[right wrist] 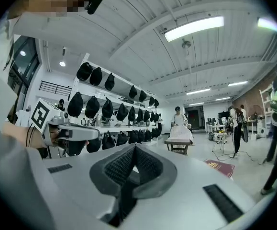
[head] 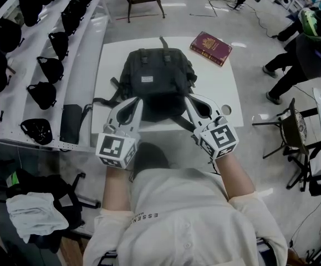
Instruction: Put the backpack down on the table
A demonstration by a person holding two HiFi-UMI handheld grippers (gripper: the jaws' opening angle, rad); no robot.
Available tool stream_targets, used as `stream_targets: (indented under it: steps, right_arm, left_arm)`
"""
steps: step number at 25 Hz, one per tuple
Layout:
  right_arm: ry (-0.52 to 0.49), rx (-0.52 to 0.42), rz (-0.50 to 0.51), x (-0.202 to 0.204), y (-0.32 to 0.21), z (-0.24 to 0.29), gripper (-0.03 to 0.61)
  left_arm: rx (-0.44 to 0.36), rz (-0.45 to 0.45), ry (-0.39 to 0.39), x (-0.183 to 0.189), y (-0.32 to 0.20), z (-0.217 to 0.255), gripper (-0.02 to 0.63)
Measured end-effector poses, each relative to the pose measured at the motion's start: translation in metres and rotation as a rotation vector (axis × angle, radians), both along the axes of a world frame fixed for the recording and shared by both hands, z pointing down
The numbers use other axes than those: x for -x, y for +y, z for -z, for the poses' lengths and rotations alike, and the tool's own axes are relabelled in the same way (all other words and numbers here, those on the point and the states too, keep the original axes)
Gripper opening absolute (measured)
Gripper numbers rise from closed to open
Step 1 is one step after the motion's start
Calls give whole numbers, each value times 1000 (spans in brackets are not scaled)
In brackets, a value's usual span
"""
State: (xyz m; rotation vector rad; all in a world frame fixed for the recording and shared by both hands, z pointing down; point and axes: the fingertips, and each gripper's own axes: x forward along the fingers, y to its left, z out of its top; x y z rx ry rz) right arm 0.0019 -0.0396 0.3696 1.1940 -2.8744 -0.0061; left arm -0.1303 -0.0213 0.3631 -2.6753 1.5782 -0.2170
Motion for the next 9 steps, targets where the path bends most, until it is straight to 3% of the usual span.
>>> stream_targets:
  steps: [9]
  right_arm:
    - [-3,1,-9,-3,-12,-2,14]
  left_arm:
    - [22,1,20,-1,-11,-3,3]
